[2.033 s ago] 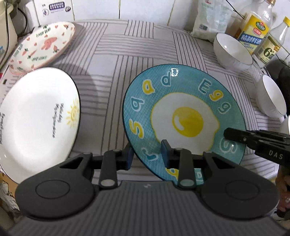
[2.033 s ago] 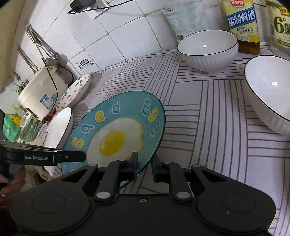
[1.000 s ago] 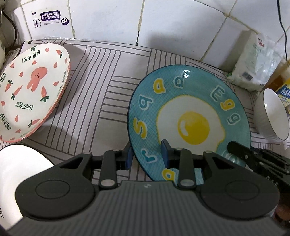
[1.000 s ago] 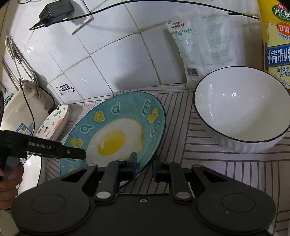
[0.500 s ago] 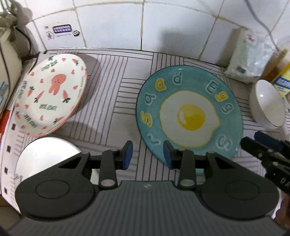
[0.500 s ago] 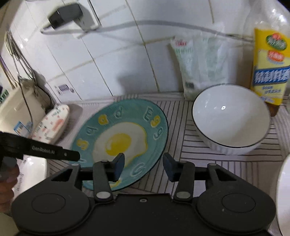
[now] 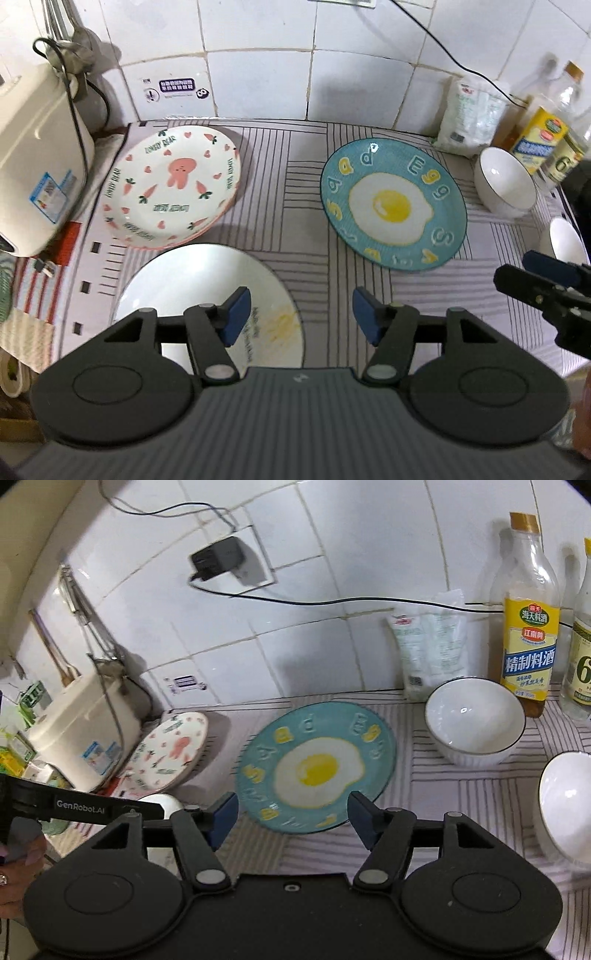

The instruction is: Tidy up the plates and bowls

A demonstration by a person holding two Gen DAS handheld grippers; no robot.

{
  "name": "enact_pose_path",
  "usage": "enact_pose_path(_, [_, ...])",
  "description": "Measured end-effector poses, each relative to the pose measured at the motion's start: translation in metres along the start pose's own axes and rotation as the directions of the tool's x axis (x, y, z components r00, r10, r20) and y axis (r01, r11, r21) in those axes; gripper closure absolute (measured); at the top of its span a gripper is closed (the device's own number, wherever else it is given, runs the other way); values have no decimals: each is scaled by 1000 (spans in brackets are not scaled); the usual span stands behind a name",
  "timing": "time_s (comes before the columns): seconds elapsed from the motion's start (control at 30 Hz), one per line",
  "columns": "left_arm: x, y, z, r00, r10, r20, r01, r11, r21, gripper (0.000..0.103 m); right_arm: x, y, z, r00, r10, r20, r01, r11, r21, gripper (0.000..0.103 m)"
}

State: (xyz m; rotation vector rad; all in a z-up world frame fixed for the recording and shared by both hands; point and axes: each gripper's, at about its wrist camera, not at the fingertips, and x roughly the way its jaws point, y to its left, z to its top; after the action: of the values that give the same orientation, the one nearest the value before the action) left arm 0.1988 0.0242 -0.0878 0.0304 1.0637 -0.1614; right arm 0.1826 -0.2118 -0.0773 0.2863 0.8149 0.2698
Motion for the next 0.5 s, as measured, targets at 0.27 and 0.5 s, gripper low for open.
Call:
enact_pose_path(0.27, [-33, 21, -33, 999, -24, 25, 22, 997, 75, 20, -21, 47, -25, 1000, 19, -21, -20, 999, -42, 27])
enact_pose_path(0.5, [-46, 49, -62, 999, 1, 49, -7, 994, 111, 11, -24, 84, -46, 999, 21, -25, -23, 998, -67, 18])
